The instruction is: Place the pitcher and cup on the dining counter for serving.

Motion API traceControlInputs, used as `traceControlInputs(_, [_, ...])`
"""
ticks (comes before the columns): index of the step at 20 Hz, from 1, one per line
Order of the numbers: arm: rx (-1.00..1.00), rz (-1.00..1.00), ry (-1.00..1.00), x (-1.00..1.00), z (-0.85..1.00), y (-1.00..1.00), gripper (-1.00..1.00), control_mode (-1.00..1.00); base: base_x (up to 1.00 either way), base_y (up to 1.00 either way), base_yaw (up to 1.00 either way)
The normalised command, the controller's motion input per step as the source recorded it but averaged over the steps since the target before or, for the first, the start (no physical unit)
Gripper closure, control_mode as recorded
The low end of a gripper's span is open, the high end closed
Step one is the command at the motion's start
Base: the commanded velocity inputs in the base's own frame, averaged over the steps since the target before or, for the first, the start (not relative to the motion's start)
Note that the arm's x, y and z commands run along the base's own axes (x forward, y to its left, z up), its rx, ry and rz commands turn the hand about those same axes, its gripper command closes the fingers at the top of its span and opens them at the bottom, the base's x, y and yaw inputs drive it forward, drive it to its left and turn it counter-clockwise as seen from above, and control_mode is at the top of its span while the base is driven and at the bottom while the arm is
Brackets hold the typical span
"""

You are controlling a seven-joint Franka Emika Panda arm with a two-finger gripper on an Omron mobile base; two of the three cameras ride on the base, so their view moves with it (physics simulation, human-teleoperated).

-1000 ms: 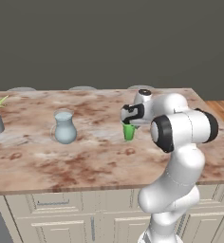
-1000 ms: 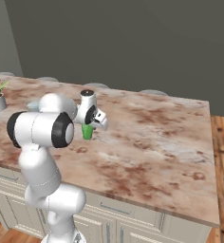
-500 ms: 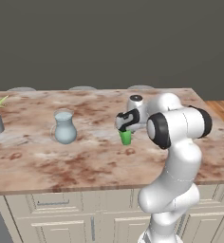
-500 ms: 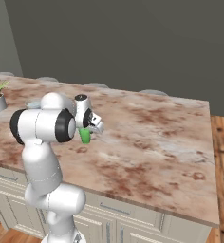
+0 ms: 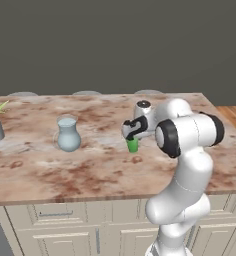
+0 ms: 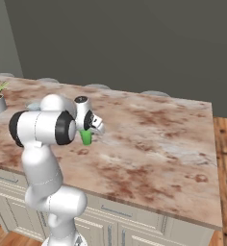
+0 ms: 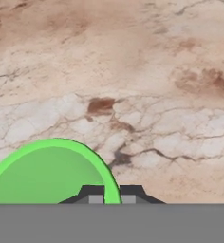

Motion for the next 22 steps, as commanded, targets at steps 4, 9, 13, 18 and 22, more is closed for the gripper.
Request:
traceControlInputs(4, [0.04, -0.02, -0.04, -0.05, -0.04, 0.0, -1.0, -1.0, 0.0, 0.0, 0.0])
traceControlInputs(9, [0.0, 0.0, 0.0, 0.0, 0.03, 0.0, -1.0, -1.0, 0.0, 0.0, 0.0])
traceControlInputs(13, [0.0, -0.01, -0.09, -0.02, 0.54, 0.0, -1.0, -1.0, 0.0, 0.0, 0.0])
traceControlInputs(18, [0.0, -0.05, -0.22, -0.24, 0.94, 0.0, -1.0, -1.0, 0.0, 0.0, 0.0])
traceControlInputs(22, [0.0, -0.01, -0.37, -0.6, 1.0, 0.0, -1.0, -1.0, 0.0, 0.0, 0.0])
